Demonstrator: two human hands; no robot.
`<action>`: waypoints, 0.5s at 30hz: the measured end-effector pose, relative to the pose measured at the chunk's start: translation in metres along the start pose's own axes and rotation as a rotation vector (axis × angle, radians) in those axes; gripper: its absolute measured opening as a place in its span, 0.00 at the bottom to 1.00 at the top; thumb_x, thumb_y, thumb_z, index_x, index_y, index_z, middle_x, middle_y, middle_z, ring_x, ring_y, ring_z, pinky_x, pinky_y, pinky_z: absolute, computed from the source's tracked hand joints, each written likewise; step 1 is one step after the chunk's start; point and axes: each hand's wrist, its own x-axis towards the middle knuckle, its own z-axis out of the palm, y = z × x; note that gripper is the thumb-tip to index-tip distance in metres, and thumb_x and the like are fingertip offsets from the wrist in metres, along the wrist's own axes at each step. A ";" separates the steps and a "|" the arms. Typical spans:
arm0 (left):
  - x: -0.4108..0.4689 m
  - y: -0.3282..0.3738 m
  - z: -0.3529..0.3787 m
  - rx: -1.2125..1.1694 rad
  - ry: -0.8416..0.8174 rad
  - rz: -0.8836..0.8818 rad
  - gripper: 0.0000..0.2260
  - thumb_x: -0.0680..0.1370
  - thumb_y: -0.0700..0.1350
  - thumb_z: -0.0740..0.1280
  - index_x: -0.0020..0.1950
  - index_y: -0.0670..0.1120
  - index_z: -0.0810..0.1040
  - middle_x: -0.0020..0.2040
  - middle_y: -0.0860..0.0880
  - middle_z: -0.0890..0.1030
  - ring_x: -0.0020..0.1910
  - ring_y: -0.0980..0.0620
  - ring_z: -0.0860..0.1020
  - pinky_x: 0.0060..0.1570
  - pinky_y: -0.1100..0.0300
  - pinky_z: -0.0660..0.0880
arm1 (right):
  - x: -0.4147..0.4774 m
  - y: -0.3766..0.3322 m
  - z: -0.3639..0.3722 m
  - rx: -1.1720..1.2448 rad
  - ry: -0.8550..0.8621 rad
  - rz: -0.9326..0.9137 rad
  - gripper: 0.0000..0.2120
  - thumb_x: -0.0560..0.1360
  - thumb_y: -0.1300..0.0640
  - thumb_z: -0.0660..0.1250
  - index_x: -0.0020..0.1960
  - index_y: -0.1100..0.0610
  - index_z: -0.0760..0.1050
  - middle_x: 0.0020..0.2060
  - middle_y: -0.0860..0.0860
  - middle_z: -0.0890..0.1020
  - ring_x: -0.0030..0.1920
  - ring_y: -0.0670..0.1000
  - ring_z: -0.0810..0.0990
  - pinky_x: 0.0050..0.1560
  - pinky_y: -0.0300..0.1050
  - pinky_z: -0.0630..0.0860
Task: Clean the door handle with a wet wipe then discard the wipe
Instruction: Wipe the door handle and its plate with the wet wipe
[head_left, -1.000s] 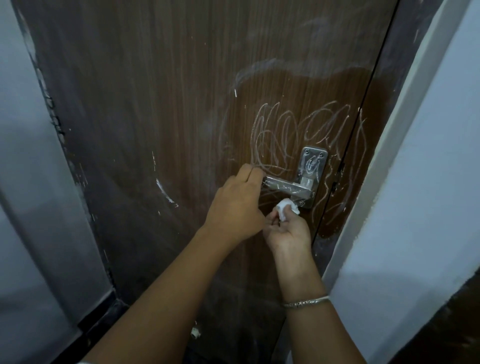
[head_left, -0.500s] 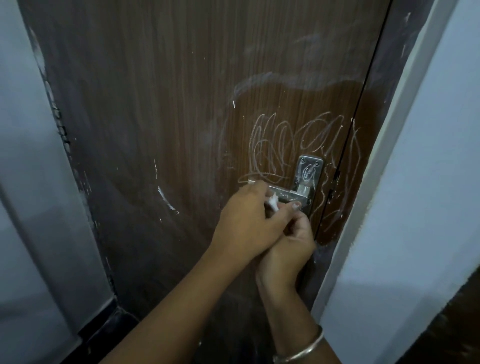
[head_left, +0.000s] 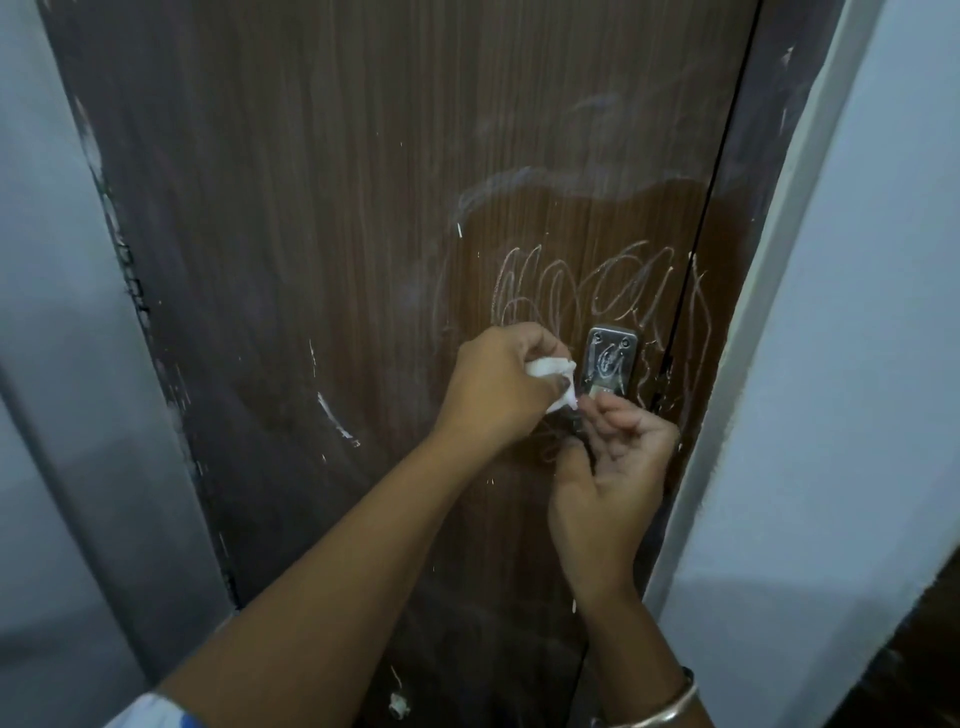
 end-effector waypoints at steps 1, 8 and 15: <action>0.006 0.002 -0.001 0.014 0.023 0.000 0.11 0.69 0.39 0.73 0.39 0.55 0.76 0.37 0.57 0.80 0.33 0.64 0.76 0.28 0.76 0.67 | 0.002 0.001 -0.004 -0.073 0.028 -0.019 0.26 0.69 0.76 0.64 0.51 0.46 0.67 0.53 0.48 0.76 0.55 0.45 0.78 0.53 0.38 0.77; 0.038 0.007 0.006 0.158 0.052 -0.008 0.11 0.69 0.40 0.74 0.33 0.53 0.76 0.36 0.56 0.79 0.36 0.58 0.78 0.31 0.66 0.71 | 0.010 0.009 -0.022 -0.290 0.052 0.069 0.19 0.72 0.65 0.69 0.56 0.50 0.66 0.53 0.48 0.74 0.54 0.45 0.75 0.52 0.45 0.77; 0.049 0.010 0.023 0.218 0.065 0.030 0.03 0.72 0.43 0.71 0.42 0.51 0.82 0.40 0.51 0.82 0.39 0.52 0.80 0.39 0.55 0.78 | 0.009 0.013 -0.029 -0.325 0.031 0.100 0.21 0.71 0.64 0.70 0.57 0.49 0.65 0.54 0.49 0.74 0.56 0.46 0.75 0.52 0.42 0.76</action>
